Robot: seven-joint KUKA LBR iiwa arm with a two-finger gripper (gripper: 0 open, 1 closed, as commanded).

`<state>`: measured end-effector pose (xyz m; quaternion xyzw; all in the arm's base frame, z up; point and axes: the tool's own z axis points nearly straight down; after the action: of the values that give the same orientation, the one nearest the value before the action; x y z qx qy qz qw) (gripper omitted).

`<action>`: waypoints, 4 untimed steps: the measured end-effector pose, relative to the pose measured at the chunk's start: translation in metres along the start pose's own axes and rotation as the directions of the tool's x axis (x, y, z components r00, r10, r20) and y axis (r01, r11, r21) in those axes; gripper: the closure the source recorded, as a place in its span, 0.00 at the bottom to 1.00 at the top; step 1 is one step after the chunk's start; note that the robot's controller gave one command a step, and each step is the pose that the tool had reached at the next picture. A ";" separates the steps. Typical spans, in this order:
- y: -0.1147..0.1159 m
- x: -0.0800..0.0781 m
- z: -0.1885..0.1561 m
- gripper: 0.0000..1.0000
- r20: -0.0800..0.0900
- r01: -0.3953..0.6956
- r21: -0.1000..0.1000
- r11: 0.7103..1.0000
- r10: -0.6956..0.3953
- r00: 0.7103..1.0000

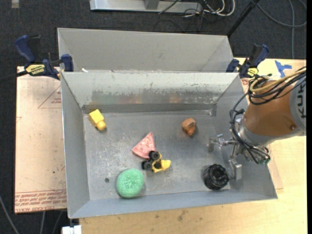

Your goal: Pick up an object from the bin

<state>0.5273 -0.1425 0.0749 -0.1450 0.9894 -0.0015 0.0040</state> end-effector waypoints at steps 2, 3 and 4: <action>0.021 0.034 0.005 1.00 -0.005 0.173 -0.006 0.985 -0.173 0.985; 0.020 0.031 0.003 0.00 0.004 0.174 -0.001 0.985 -0.174 0.985; 0.020 0.031 0.003 0.00 0.003 0.174 -0.001 0.985 -0.174 0.985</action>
Offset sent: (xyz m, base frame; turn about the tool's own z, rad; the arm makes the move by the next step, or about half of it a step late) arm -0.0392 0.0086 -0.0049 -0.1730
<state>0.4915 -0.1323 0.0711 -0.2310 0.9729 -0.0009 0.0054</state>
